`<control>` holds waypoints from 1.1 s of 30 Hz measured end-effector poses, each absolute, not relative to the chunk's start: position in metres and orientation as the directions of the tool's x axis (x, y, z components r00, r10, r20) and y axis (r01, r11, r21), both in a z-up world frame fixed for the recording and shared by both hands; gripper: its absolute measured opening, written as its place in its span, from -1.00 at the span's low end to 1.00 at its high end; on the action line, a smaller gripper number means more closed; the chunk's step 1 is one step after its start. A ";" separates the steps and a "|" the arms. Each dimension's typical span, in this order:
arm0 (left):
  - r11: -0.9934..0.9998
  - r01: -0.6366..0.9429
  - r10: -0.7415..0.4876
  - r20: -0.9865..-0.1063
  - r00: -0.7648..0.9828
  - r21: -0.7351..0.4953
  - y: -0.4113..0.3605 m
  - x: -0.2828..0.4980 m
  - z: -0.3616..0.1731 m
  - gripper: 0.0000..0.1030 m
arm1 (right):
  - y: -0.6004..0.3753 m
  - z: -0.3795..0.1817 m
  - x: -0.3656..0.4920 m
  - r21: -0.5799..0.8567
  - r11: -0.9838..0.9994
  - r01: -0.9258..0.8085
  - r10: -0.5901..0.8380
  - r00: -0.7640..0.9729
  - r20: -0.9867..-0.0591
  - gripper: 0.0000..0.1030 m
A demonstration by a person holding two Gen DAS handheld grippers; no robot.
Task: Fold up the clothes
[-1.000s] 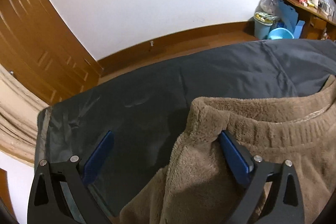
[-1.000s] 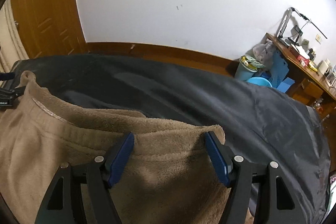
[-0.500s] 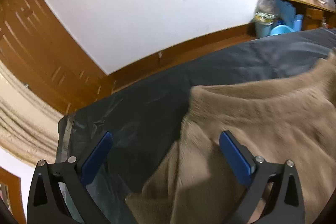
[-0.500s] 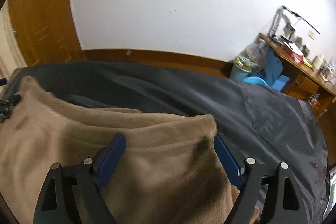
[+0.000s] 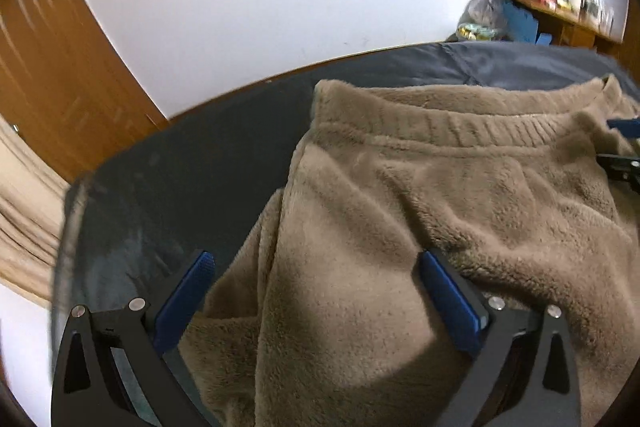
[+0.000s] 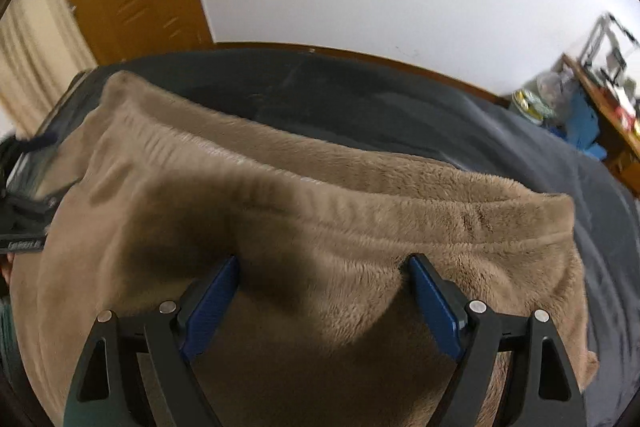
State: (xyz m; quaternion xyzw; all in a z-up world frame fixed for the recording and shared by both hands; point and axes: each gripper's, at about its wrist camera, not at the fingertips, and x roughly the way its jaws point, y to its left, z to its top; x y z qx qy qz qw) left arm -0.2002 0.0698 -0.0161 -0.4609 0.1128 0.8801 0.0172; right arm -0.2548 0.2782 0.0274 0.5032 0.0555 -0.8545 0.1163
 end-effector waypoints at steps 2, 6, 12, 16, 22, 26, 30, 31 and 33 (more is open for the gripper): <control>-0.979 -0.130 -0.054 -0.817 -0.574 0.156 0.068 -0.199 -0.017 1.00 | 0.279 0.028 -0.258 0.019 -0.969 0.248 -0.138 -0.473 -0.870 0.68; -0.982 -0.124 -0.046 -0.809 -0.586 0.145 0.069 -0.197 -0.018 1.00 | 0.274 0.026 -0.257 -0.010 -0.967 0.256 -0.120 -0.485 -0.866 0.68; -0.979 -0.110 -0.074 -0.806 -0.587 0.171 0.070 -0.200 -0.014 1.00 | 0.288 0.039 -0.240 0.028 -0.973 0.229 -0.147 -0.522 -0.840 0.68; -0.972 -0.111 -0.099 -0.788 -0.607 0.208 0.070 -0.188 0.001 1.00 | 0.306 0.067 -0.202 0.093 -0.975 0.204 -0.198 -0.590 -0.783 0.68; -0.969 -0.154 -0.050 -0.769 -0.637 0.191 0.066 -0.136 0.017 1.00 | 0.310 0.072 -0.130 0.078 -0.963 0.260 -0.226 -0.614 -0.756 0.70; -0.968 -0.161 -0.048 -0.769 -0.638 0.194 0.064 -0.109 0.005 1.00 | 0.306 0.050 -0.089 0.006 -0.959 0.283 -0.187 -0.617 -0.764 0.70; -0.984 -0.122 -0.027 -0.778 -0.628 0.132 0.051 -0.108 -0.002 1.00 | 0.318 0.031 -0.081 0.042 -0.967 0.250 -0.189 -0.602 -0.776 0.73; -0.986 -0.115 -0.022 -0.782 -0.623 0.119 0.049 -0.109 -0.004 1.00 | 0.324 0.028 -0.081 0.057 -0.967 0.249 -0.201 -0.605 -0.770 0.74; -0.988 -0.106 -0.022 -0.785 -0.619 0.111 0.047 -0.112 -0.008 1.00 | 0.326 0.026 -0.081 0.057 -0.967 0.250 -0.204 -0.613 -0.763 0.79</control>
